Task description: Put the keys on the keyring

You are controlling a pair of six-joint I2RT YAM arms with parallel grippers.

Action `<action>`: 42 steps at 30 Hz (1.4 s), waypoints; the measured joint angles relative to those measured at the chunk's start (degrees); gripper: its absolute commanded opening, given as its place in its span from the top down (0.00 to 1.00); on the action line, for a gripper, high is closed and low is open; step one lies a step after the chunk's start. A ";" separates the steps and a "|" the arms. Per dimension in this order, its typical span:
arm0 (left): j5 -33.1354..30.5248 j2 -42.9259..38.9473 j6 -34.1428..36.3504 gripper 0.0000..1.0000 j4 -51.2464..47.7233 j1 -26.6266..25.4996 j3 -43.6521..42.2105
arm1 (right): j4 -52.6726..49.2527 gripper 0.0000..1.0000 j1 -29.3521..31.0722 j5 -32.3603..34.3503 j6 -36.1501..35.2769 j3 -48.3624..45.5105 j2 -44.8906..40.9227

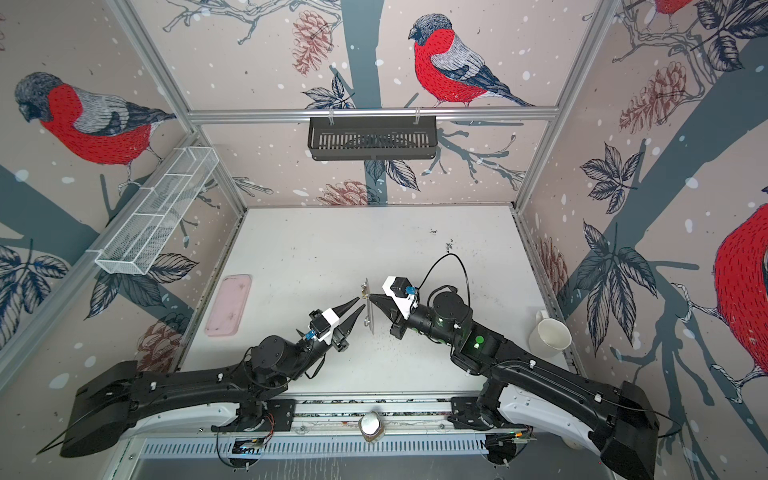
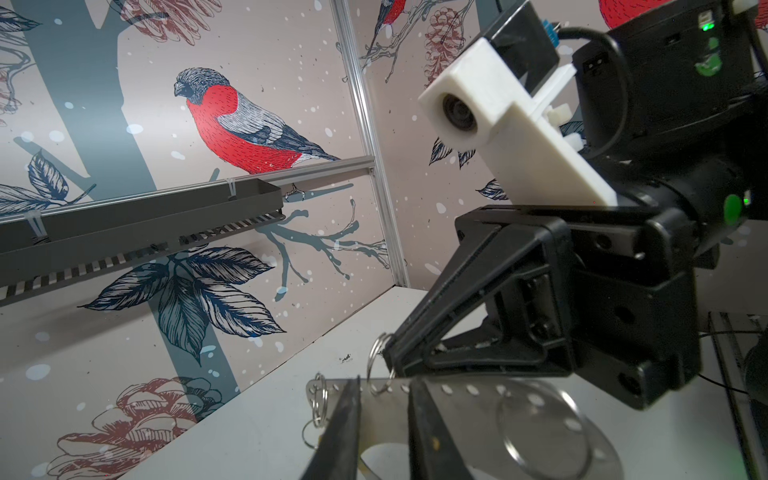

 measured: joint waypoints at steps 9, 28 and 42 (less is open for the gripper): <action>0.96 -0.39 0.92 0.76 -6.01 0.17 2.95 | -0.15 1.00 1.11 0.07 -1.46 0.07 0.46; 2.51 0.00 0.98 0.90 -8.59 0.28 3.85 | -1.68 1.00 1.73 0.83 -2.84 0.92 1.29; 3.06 -0.55 0.79 0.89 -9.22 0.72 3.85 | -2.56 1.00 1.70 0.87 -2.99 0.94 0.35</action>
